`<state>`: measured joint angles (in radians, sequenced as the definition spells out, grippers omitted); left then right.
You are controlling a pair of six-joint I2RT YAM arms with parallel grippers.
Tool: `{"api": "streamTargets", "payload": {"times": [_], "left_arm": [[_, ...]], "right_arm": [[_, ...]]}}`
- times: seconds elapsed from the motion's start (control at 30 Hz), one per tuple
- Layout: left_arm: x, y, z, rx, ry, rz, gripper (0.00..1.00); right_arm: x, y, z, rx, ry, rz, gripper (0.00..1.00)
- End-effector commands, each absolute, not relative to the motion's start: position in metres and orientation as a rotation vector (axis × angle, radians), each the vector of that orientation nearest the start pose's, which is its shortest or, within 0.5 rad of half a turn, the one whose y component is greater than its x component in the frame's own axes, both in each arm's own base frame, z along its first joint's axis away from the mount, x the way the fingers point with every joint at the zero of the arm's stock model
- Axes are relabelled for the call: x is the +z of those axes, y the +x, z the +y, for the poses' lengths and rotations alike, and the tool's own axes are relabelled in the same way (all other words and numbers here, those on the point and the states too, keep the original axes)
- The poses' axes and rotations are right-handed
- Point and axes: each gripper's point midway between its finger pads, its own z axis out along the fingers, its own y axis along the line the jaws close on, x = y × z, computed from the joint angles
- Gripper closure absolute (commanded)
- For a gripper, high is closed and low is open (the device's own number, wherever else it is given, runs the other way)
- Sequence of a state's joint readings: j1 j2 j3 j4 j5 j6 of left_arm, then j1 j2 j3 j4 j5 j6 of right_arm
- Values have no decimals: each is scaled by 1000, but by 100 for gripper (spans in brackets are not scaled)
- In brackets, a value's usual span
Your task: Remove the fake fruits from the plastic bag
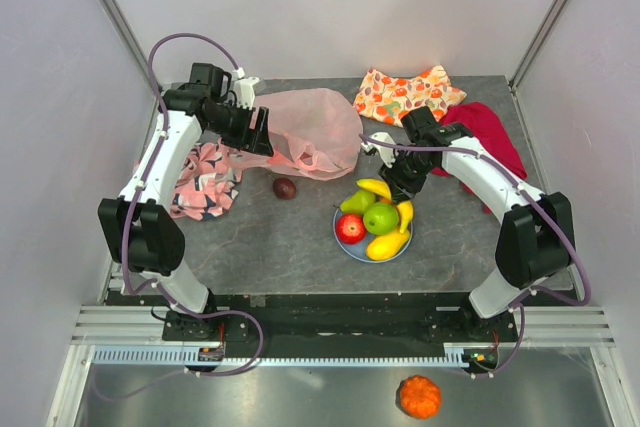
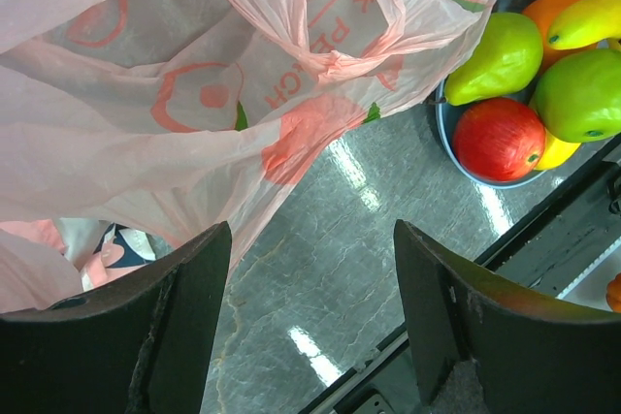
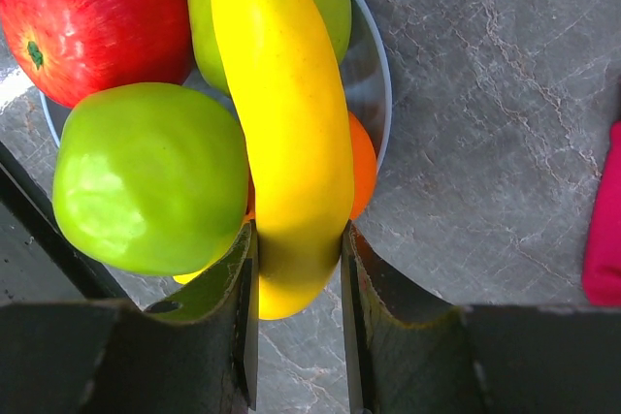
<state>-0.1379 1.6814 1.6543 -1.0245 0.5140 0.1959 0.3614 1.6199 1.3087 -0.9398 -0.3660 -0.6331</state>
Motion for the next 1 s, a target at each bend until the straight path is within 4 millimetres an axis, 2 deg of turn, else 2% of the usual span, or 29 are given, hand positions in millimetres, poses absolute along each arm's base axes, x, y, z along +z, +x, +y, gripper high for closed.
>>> {"api": "streamTargets", "payload": {"times": [0.0, 0.33, 0.57, 0.97], "left_arm": [[214, 361, -127, -600, 648, 2448, 26], [210, 360, -131, -602, 665, 2455, 26], [205, 358, -133, -611, 666, 2468, 26], [199, 361, -139, -620, 687, 2476, 26]], "right_arm": [[116, 292, 159, 492, -1412, 2341, 66], [112, 275, 158, 566, -1417, 2389, 58], [110, 276, 158, 566, -1400, 2413, 44], [118, 282, 155, 526, -1372, 2405, 39]]}}
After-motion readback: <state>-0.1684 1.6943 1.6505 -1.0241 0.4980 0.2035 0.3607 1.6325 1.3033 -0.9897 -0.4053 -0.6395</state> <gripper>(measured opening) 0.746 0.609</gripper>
